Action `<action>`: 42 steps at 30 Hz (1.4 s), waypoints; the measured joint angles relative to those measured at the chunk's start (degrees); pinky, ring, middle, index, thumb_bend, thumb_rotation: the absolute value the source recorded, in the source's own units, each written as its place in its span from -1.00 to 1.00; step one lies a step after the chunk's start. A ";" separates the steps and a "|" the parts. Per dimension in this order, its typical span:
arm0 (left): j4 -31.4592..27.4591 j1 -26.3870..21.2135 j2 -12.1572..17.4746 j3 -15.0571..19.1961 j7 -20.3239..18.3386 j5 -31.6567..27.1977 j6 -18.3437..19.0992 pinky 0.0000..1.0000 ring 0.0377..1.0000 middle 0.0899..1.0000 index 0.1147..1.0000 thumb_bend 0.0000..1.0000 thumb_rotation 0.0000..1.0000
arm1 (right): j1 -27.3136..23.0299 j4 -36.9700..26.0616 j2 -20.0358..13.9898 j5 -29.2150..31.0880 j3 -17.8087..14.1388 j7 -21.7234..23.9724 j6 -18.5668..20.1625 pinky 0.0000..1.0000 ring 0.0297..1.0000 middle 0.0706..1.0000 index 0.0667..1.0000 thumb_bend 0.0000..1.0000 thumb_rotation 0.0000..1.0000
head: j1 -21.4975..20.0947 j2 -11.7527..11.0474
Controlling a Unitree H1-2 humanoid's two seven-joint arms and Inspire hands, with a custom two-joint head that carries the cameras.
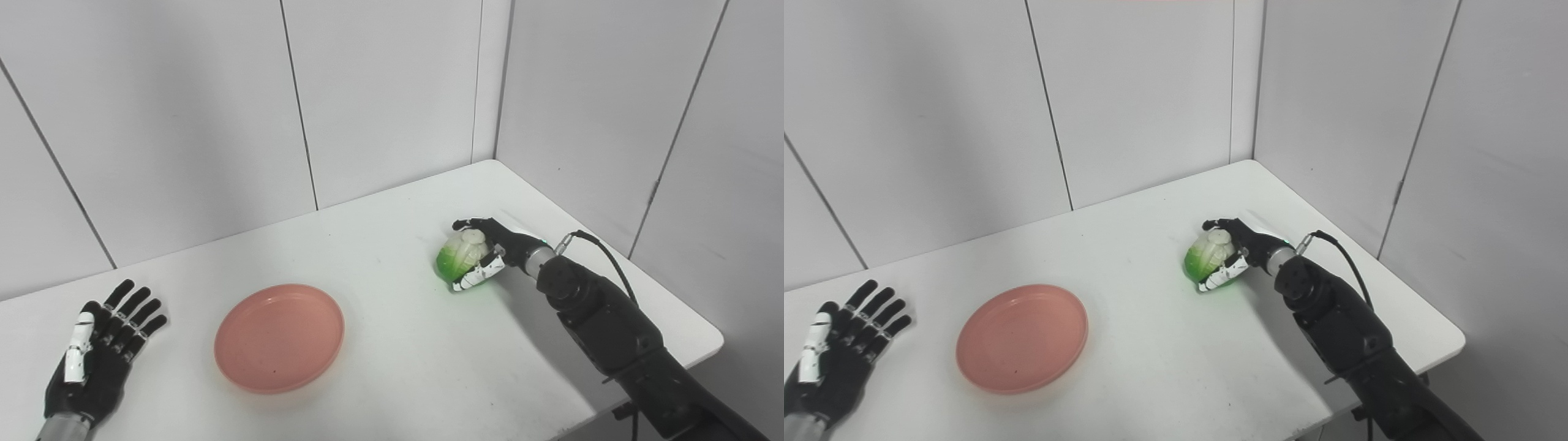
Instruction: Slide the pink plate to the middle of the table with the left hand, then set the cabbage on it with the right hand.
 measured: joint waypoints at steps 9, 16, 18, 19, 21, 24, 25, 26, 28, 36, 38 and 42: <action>-3.04 1.53 0.00 -0.24 0.42 0.03 1.36 0.60 0.68 0.70 0.67 -0.01 0.71 | 0.01 0.33 0.96 1.30 -0.11 -1.11 0.02 -0.23 -0.18 -0.12 -0.09 0.06 -1.00 | 0.09 0.35; -3.43 1.75 0.01 -0.34 0.49 0.03 1.54 0.59 0.68 0.69 0.66 0.01 0.67 | 0.01 0.32 1.16 1.29 -0.09 -1.62 0.02 -0.20 -0.14 -0.11 -0.10 0.06 -1.00 | 0.53 0.62; -3.65 1.83 0.00 -0.33 0.50 0.03 1.65 0.59 0.68 0.69 0.66 0.02 0.67 | 0.01 0.30 1.27 1.30 -0.10 -1.86 0.02 -0.21 -0.15 -0.11 -0.10 0.06 -1.00 | 0.70 0.62; -3.74 1.87 -0.01 -0.33 0.54 0.03 1.69 0.59 0.68 0.70 0.67 0.02 0.66 | 0.02 0.30 1.36 1.30 -0.12 -2.08 0.02 -0.22 -0.15 -0.12 -0.08 0.06 -1.00 | 0.79 0.62; -4.01 1.99 -0.02 -0.33 0.65 0.03 1.79 0.60 0.68 0.70 0.67 0.01 0.67 | 0.07 0.27 1.63 1.32 -0.25 -2.54 0.00 -0.23 -0.16 -0.14 -0.07 0.06 -1.00 | 0.97 0.62; -4.13 2.03 -0.06 -0.35 0.71 0.02 1.85 0.61 0.70 0.71 0.69 0.01 0.70 | 0.43 -0.27 2.15 1.50 -0.79 -3.08 0.07 -0.24 -0.16 -0.15 -0.06 0.06 -1.00 | 1.14 0.62; -4.24 2.05 -0.09 -0.38 0.71 0.02 1.88 0.62 0.70 0.72 0.69 0.01 0.69 | 0.79 -0.99 2.32 1.94 -1.07 -3.10 0.24 -0.23 -0.16 -0.15 -0.05 0.06 -1.00 | 1.32 0.53; -4.49 2.14 -0.11 -0.41 0.75 0.03 1.96 0.64 0.72 0.74 0.71 0.02 0.68 | 1.15 -1.69 2.44 2.30 -1.22 -3.08 0.29 -0.24 -0.16 -0.16 -0.05 0.06 -1.00 | 1.32 0.53; -5.56 2.63 -0.12 -0.49 0.93 0.03 2.41 0.65 0.73 0.74 0.71 0.02 0.68 | 1.60 -3.16 2.92 2.89 -1.68 -3.06 0.39 -0.25 -0.17 -0.16 -0.04 0.06 -1.00 | 1.32 0.53; -9.94 4.62 -1.08 -0.84 2.88 0.10 4.07 0.68 0.74 0.75 0.72 -0.03 0.78 | 1.60 -12.73 4.39 3.92 -2.38 -2.17 3.48 -0.26 -0.18 -0.16 -0.04 0.05 -1.00 | 4.30 0.18; -11.49 5.43 -1.41 -1.03 3.42 0.16 4.68 0.70 0.75 0.77 0.74 -0.05 0.82 | 1.31 -14.55 4.67 3.73 -1.86 -1.73 4.69 -0.26 -0.18 -0.16 -0.04 0.06 -1.00 | 5.54 0.18; -16.33 7.71 -2.46 -1.94 5.82 0.82 5.77 0.74 0.78 0.78 0.73 -0.07 0.88 | -0.11 -16.64 5.39 3.18 -0.14 -0.91 5.12 -0.27 -0.18 -0.15 -0.05 0.06 -1.00 | 8.26 0.26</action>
